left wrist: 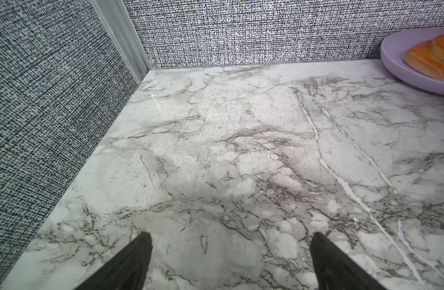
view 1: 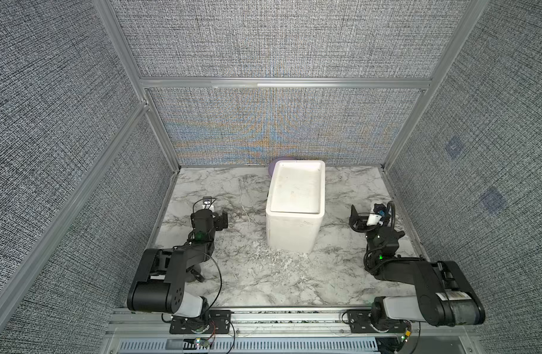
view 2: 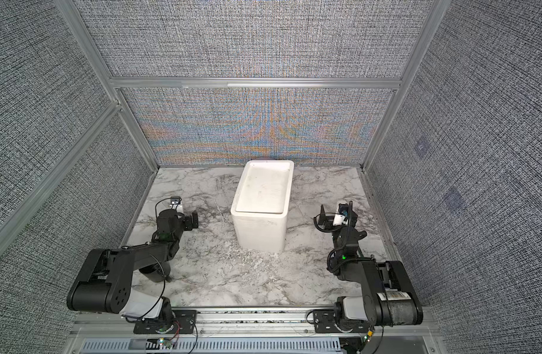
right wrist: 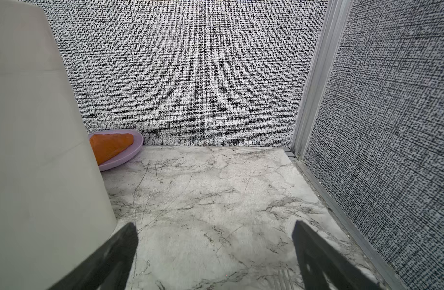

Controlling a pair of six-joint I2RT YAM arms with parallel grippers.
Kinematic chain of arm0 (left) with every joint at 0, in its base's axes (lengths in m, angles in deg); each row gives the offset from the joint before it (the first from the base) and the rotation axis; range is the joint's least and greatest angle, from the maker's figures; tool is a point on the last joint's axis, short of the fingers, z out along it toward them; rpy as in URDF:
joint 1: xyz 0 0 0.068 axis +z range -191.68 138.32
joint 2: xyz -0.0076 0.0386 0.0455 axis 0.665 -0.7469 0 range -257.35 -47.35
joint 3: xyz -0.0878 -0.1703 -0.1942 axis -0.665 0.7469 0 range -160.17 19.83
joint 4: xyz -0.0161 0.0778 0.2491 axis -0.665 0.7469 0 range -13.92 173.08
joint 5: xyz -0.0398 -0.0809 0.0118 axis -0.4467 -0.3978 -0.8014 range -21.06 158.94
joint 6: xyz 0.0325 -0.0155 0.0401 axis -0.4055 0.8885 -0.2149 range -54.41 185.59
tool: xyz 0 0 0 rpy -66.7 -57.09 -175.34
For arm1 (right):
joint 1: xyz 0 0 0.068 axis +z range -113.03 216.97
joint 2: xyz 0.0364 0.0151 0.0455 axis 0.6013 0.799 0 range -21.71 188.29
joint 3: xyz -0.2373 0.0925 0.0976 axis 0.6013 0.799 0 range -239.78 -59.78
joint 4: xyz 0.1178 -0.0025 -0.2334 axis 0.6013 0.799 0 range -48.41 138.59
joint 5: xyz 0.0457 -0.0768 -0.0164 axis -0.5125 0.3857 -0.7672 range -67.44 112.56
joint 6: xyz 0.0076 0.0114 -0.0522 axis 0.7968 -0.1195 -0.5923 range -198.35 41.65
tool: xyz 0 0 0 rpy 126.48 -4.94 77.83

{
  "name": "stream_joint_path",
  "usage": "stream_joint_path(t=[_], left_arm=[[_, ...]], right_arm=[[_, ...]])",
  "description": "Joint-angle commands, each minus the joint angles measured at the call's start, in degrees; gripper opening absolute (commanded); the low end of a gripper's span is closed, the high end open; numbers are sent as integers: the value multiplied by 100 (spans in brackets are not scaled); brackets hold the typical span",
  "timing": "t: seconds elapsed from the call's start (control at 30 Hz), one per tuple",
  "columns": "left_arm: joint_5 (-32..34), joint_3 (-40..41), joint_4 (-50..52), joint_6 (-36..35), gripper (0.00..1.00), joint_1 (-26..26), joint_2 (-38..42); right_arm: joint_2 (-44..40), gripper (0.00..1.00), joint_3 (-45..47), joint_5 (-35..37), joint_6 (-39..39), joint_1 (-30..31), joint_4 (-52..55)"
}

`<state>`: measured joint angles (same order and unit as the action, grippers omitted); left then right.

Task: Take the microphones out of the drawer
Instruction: Adjust the storage box at the center of the board.

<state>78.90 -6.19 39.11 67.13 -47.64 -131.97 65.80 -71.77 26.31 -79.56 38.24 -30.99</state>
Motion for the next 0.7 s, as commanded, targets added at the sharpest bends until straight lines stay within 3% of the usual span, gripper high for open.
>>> stream_joint_path(t=[0.0, 0.67], left_arm=[[-45, -24, -38, 13, 100, -1, 4], [-139, -43, -3, 22, 100, 51, 7]], right_arm=[[1, 98, -53, -17, 42, 8, -24], [-3, 98, -57, -20, 42, 6, -20]])
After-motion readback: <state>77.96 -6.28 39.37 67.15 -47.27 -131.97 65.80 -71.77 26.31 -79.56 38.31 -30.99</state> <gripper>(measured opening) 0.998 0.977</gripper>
